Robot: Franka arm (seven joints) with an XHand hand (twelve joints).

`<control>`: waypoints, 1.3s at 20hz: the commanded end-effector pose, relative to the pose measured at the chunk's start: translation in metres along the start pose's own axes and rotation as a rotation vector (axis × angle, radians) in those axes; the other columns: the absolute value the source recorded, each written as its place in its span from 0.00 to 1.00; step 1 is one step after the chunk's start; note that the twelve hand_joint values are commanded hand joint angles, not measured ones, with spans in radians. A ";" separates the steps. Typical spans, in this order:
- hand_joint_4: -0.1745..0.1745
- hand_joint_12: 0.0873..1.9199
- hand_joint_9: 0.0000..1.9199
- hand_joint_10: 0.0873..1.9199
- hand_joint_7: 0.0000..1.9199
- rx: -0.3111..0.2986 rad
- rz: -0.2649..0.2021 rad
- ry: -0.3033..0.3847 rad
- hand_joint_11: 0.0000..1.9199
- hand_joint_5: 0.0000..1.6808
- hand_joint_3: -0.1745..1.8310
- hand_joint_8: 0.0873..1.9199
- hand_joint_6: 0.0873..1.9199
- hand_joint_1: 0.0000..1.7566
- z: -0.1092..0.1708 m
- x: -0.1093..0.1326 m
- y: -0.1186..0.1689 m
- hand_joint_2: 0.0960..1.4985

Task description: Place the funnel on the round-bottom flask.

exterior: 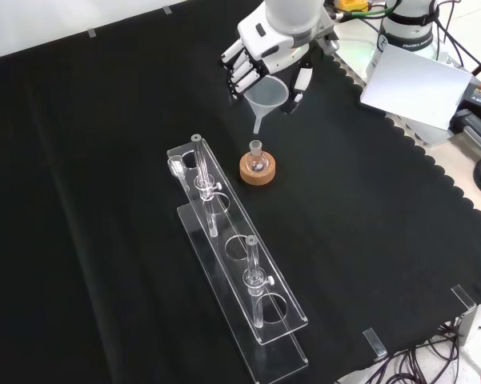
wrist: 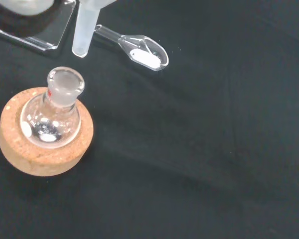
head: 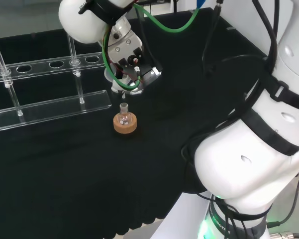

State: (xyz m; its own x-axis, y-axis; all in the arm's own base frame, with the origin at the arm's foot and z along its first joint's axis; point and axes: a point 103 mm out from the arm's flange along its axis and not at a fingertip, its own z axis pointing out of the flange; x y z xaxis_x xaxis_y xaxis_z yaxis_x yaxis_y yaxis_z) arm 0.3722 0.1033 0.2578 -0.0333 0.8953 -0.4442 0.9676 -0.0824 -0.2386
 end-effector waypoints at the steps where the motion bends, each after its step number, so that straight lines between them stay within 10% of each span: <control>1: 0.51 0.69 0.47 0.25 0.32 0.001 -0.001 0.000 0.23 0.32 0.31 0.36 0.36 0.42 0.009 0.001 0.002 0.44; 26: 0.50 0.68 0.47 0.26 0.31 0.012 -0.013 0.014 0.24 0.33 0.32 0.36 0.36 0.42 0.025 0.005 0.016 0.44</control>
State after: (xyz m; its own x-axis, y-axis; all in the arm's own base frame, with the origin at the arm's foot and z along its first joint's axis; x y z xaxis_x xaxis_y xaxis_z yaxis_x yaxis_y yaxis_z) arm 0.3804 0.0997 0.2310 -0.0386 0.8997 -0.4348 0.9625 -0.0834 -0.2580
